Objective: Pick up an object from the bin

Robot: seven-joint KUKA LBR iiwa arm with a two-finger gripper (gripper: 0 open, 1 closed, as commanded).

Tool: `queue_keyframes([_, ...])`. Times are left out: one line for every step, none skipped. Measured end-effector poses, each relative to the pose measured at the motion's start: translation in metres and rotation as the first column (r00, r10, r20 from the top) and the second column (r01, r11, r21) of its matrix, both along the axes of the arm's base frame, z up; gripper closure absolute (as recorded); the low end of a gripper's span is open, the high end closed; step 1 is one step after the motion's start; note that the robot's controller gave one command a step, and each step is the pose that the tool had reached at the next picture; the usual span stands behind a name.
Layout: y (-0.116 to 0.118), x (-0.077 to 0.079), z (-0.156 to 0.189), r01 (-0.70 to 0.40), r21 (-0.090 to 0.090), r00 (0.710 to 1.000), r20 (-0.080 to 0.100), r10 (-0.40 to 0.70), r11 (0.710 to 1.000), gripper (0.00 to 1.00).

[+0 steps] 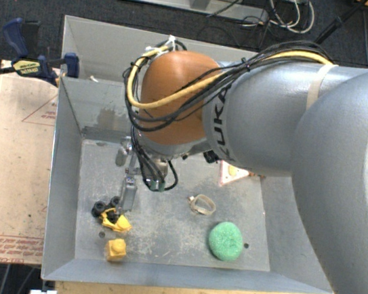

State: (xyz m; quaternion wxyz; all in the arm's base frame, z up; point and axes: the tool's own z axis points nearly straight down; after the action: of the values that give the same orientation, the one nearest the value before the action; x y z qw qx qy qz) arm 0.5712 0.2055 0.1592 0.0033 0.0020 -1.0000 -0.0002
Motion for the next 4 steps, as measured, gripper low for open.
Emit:
queue_keyframes([-0.001, 0.002, 0.005, 0.004, 0.002, 1.0, 0.007, -0.004, 1.0, 0.0])
queue_keyframes([-0.003, -0.019, -0.005, -0.222, 0.001, 0.975, 0.008, 0.222, 0.975, 0.0])
queue_keyframes([-0.002, -0.023, -0.044, -0.424, 0.001, 0.905, 0.005, 0.424, 0.905, 0.0])
queue_keyframes([0.0, -0.028, -0.034, -0.149, 0.001, 0.989, 0.007, 0.149, 0.989, 0.0])
